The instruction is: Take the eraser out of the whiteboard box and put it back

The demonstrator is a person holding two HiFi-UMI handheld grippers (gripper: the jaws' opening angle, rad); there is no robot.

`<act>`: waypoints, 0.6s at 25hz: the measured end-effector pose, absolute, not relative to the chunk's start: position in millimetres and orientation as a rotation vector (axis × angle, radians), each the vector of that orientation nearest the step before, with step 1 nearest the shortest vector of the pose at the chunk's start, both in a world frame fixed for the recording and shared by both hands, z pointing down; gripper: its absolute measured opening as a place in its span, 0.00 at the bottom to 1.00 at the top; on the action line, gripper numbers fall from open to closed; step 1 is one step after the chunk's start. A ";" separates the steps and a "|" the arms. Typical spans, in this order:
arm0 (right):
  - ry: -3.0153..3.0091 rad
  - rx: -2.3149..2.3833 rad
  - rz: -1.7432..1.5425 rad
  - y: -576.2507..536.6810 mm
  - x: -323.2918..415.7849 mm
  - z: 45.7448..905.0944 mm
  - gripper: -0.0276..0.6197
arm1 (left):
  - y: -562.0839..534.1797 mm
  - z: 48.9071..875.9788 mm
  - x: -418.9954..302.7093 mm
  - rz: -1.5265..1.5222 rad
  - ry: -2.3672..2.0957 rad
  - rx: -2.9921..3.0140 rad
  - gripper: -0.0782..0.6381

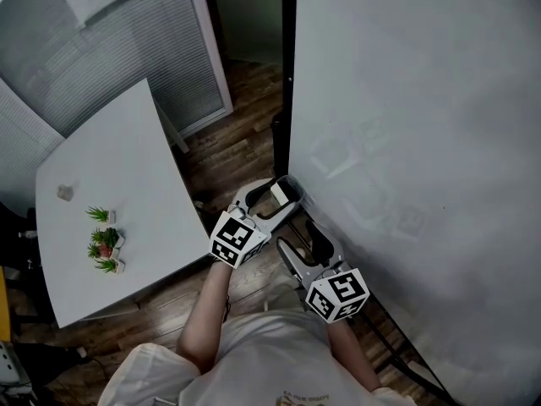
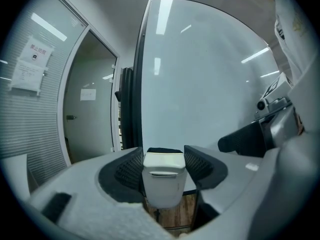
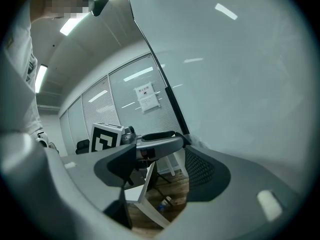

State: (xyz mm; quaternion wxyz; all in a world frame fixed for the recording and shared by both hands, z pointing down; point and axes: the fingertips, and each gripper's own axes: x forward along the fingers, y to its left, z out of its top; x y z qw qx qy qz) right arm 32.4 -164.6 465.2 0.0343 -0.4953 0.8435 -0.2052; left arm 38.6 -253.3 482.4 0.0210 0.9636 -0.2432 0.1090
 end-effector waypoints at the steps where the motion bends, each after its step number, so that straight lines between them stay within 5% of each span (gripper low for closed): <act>1: 2.592 -1.522 -0.632 -164.5 33.3 465.4 0.52 | -253.0 482.9 39.3 0.339 -0.747 2.992 0.46; 15: 2.607 -1.492 -0.660 -162.9 32.4 468.2 0.51 | -258.8 485.5 45.0 0.353 -0.751 3.005 0.48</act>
